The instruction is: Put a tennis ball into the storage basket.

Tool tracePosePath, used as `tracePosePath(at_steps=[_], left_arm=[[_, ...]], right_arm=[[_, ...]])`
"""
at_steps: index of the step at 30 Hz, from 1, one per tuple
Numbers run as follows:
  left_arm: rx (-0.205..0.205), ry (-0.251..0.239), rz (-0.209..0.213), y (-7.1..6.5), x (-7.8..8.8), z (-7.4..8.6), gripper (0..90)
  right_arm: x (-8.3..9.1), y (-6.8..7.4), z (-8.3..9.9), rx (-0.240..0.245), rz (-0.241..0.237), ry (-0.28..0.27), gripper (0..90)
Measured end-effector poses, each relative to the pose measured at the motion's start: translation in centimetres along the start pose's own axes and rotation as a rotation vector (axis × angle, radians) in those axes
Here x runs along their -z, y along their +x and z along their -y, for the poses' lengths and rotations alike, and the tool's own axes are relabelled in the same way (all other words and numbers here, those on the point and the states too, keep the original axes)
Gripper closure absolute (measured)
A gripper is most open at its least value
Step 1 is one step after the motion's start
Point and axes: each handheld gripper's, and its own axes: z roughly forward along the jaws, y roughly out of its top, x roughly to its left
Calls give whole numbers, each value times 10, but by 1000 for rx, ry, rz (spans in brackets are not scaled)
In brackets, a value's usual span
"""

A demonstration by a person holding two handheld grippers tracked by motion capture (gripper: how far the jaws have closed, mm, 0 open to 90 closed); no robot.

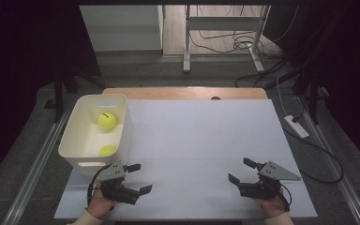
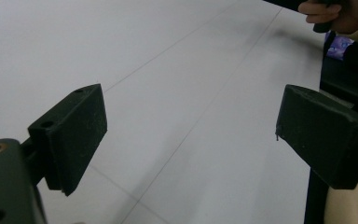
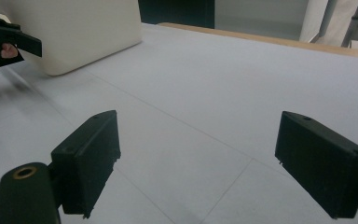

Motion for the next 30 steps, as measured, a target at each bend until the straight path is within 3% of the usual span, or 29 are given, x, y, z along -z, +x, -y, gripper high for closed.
tracePosePath(at_steps=[8,13,30], left_arm=[[8,-2,-13,4,3,9,93],[1,6,-22,4,0,10,93],[7,-10,-32,4,1,9,91]], right_arm=[[0,0,5,-5,-24,18,136],[-1,-3,9,-21,-29,33,136],[-1,-3,10,-9,-45,48,136]])
